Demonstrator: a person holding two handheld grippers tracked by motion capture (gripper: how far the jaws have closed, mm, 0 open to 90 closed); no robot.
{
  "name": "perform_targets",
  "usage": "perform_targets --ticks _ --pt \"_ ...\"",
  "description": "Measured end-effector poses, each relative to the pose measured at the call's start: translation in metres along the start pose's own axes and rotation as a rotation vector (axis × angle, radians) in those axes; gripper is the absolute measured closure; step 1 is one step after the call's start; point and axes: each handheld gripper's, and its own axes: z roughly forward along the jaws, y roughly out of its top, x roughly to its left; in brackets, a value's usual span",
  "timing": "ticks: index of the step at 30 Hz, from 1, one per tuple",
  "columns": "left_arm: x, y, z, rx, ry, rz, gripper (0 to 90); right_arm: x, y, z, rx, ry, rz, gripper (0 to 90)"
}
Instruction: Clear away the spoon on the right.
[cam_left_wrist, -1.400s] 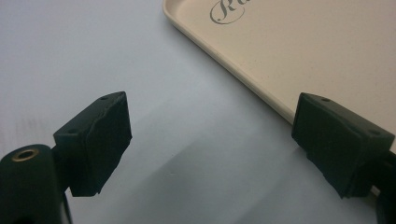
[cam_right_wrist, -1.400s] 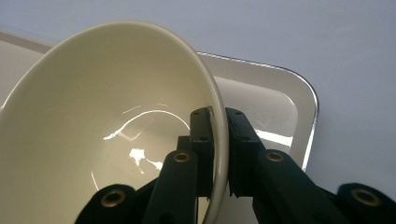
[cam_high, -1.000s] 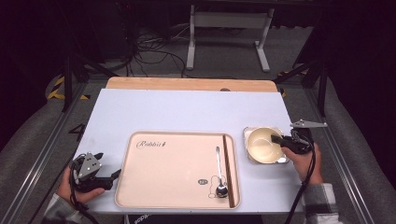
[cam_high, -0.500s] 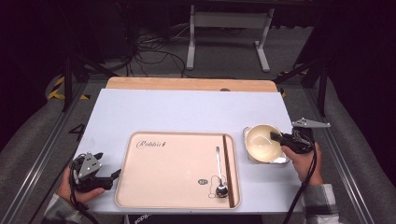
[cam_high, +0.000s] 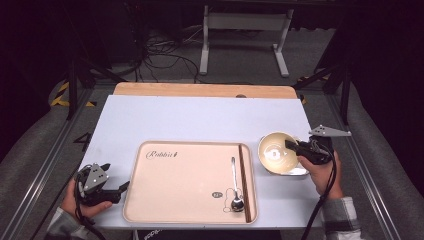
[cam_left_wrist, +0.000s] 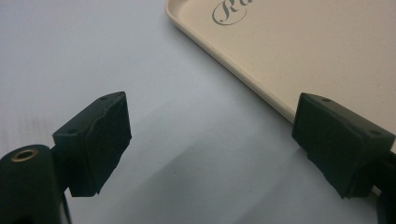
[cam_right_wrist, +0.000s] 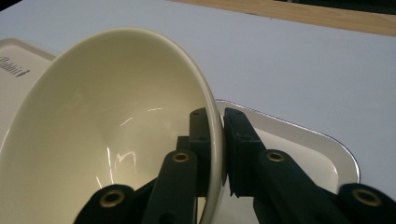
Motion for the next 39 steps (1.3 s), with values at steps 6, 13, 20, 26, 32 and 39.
perform_targets --ticks 6,13,20,26,32,39 --pt "0.0 0.0 0.001 0.004 -0.002 -0.002 12.5 0.006 0.005 0.001 -0.008 0.011 -0.015 82.6" --pt "0.0 0.0 0.001 0.002 -0.003 -0.003 12.5 0.011 0.009 0.007 -0.009 0.018 -0.029 82.6" --pt "-0.001 0.0 0.001 0.004 -0.003 -0.003 12.5 0.025 0.018 0.014 -0.021 0.046 -0.045 82.6" --pt "-0.001 0.0 0.001 0.003 -0.004 -0.004 12.5 0.039 0.026 0.021 -0.023 0.07 -0.076 82.6" --pt "-0.001 0.0 0.001 0.001 -0.003 -0.004 12.5 0.052 0.033 0.03 -0.018 0.1 -0.092 82.6" --pt "-0.002 0.0 0.002 0.004 -0.008 -0.003 12.5 0.066 0.041 0.04 -0.027 0.129 -0.109 82.6"
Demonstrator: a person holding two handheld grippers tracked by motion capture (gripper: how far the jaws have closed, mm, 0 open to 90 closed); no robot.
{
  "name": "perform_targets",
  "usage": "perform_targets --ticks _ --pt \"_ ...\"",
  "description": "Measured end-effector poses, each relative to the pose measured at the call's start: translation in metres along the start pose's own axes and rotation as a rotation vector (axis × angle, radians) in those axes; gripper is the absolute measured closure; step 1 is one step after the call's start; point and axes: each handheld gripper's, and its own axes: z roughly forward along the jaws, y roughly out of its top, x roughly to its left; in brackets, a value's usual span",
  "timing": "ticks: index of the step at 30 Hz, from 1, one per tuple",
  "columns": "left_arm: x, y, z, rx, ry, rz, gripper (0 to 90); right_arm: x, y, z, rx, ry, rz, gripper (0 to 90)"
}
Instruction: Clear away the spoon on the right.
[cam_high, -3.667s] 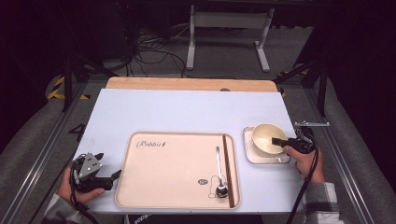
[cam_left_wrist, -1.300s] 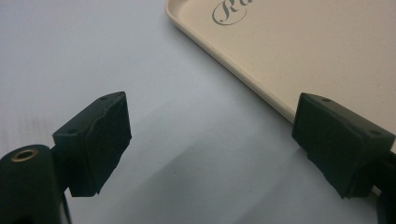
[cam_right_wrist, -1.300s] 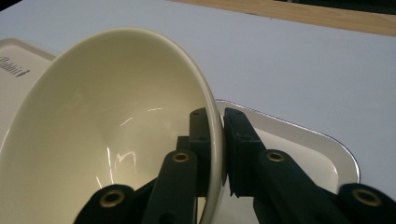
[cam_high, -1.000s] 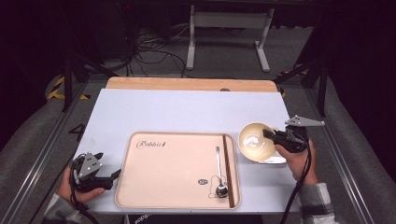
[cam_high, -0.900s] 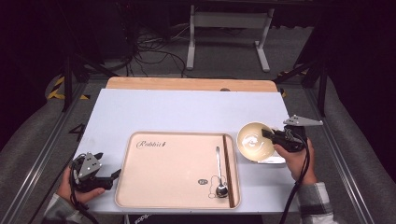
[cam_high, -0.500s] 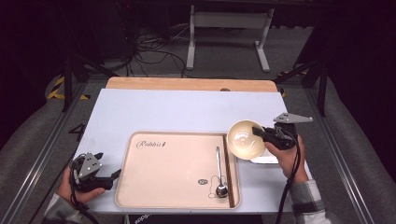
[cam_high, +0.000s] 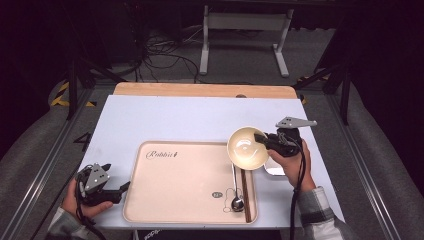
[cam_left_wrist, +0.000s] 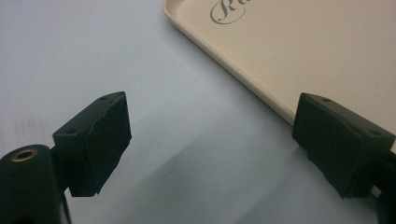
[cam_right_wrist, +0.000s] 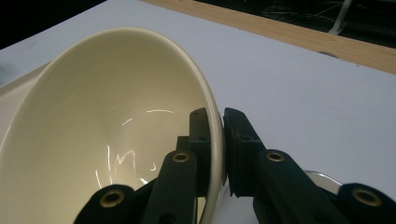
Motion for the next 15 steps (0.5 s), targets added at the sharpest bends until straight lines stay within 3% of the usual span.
perform_targets --ticks 15 --pt "0.001 -0.001 0.0 -0.003 0.0 -0.001 12.5 0.035 0.01 0.046 0.05 0.073 -0.049 82.5"
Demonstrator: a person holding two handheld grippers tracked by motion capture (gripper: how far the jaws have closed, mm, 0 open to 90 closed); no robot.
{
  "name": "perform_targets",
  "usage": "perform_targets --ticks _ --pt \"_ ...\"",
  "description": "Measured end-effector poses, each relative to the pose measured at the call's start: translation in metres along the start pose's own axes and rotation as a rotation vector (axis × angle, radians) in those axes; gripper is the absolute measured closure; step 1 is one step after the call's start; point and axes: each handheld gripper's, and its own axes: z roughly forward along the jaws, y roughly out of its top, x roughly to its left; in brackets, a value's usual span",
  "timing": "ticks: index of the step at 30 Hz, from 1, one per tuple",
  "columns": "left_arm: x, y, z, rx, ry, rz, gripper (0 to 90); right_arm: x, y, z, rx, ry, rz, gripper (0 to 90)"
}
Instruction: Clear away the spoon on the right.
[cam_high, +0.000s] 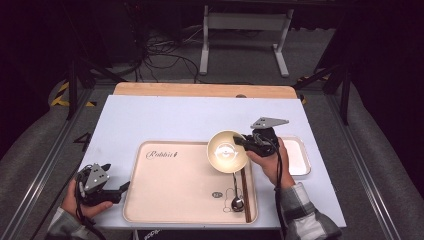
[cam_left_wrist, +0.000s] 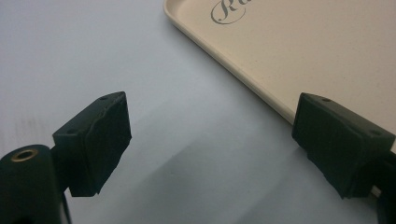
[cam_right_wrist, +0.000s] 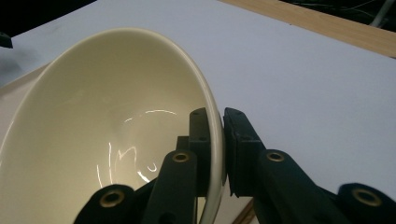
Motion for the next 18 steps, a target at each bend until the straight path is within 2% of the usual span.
perform_targets --ticks 10,14,18 --pt "0.0 0.0 0.0 0.0 -0.001 0.001 12.5 0.009 0.003 0.032 0.048 0.031 -0.005 82.4" --pt "0.0 0.0 0.0 0.002 -0.004 -0.003 12.5 0.011 0.002 0.044 0.067 0.048 0.026 82.0" --pt "0.0 0.0 0.0 -0.002 -0.005 0.0 12.5 0.014 0.003 0.054 0.082 0.064 0.035 82.0"
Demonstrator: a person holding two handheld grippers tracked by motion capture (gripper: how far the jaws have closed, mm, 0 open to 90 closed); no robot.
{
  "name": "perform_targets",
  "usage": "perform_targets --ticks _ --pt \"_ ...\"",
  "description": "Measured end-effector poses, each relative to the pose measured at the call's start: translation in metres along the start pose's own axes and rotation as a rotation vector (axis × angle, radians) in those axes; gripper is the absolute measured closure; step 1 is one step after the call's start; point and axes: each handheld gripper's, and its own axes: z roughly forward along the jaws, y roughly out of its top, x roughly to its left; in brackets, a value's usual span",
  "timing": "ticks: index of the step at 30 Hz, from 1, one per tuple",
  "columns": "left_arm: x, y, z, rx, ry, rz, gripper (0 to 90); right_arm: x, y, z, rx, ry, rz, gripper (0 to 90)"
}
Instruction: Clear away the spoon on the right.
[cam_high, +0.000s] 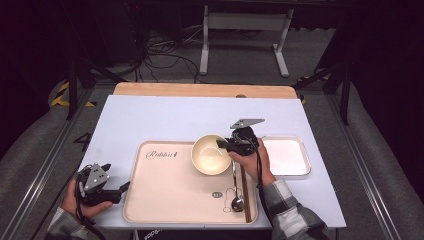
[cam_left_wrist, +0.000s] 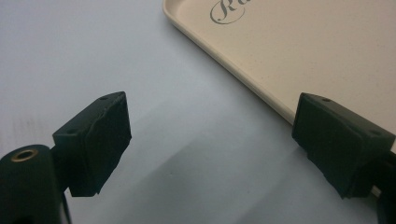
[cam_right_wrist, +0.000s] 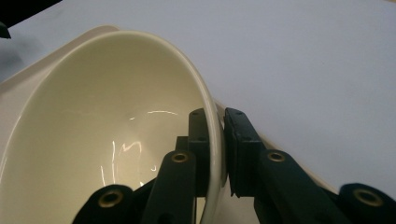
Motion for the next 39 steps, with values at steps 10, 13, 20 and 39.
perform_targets --ticks 10,13,20,39 --pt "0.001 0.0 0.0 -0.006 -0.004 -0.002 12.5 -0.002 0.008 0.02 0.022 -0.007 0.04 80.8" --pt "0.001 0.0 0.001 -0.004 -0.004 -0.001 12.5 -0.005 0.008 0.027 0.027 0.008 0.072 81.0" --pt "0.001 0.0 0.001 -0.009 -0.009 -0.002 12.6 -0.006 0.01 0.039 0.051 -0.024 0.071 82.1" --pt "0.002 -0.001 0.0 -0.009 -0.001 -0.006 12.6 -0.011 0.008 0.026 0.012 -0.069 0.041 76.3"
